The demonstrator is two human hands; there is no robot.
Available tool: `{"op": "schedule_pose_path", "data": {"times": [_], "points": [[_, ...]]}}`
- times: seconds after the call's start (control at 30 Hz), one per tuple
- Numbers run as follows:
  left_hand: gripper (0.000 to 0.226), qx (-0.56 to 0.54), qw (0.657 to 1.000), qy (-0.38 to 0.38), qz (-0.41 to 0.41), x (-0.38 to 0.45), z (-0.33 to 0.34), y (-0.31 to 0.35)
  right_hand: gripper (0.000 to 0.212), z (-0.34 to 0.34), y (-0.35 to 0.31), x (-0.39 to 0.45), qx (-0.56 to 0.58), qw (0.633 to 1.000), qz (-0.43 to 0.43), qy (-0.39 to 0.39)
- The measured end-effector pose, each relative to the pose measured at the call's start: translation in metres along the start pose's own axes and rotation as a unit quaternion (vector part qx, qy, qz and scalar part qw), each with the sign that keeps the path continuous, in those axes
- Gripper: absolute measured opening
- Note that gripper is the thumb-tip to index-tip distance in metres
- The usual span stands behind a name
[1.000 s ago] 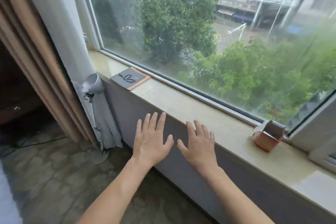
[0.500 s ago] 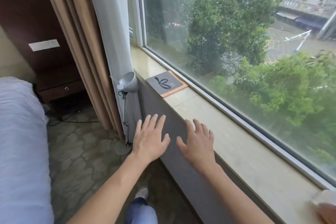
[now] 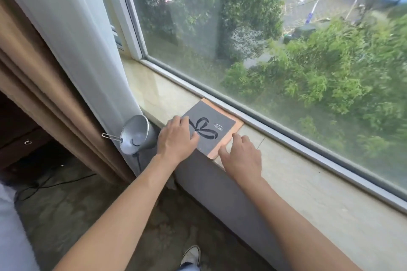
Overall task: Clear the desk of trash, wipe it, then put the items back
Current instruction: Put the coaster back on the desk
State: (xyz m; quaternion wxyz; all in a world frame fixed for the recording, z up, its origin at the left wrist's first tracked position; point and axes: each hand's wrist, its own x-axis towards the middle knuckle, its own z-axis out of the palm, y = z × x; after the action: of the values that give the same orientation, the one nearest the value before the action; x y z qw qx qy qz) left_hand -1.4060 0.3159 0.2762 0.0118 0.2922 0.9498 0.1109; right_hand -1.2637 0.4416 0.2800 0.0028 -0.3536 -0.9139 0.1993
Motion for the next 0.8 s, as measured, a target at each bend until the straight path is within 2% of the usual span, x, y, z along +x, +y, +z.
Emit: {"op": "schedule_pose_path", "data": {"times": [0.1, 0.2, 0.43, 0.6, 0.67, 0.8], "points": [[0.044, 0.011, 0.999, -0.050, -0.012, 0.048, 0.002, -0.020, 0.039, 0.007, -0.020, 0.024, 0.040, 0.995, 0.089, -0.020], [0.044, 0.016, 0.995, -0.101, -0.016, 0.078, 0.008, -0.030, 0.043, 0.015, -0.032, 0.040, 0.043, 0.990, 0.137, -0.012], [0.031, -0.075, 0.988, -0.126, -0.047, 0.109, 0.009, -0.019, 0.040, 0.024, -0.045, 0.053, 0.023, 0.981, 0.193, 0.013], [0.033, -0.117, 0.977, -0.168, -0.054, 0.118, 0.005, -0.021, 0.033, 0.024, -0.042, 0.048, 0.035, 0.973, 0.226, 0.018], [0.033, -0.170, 0.965, -0.188, -0.063, 0.117, 0.004, -0.023, 0.032, 0.024, -0.039, 0.045, 0.042, 0.970, 0.237, 0.019], [0.030, -0.363, 0.906, -0.213, -0.053, 0.109, 0.001, -0.022, 0.034, 0.020, -0.033, 0.032, 0.047, 0.971, 0.236, 0.018]]}}
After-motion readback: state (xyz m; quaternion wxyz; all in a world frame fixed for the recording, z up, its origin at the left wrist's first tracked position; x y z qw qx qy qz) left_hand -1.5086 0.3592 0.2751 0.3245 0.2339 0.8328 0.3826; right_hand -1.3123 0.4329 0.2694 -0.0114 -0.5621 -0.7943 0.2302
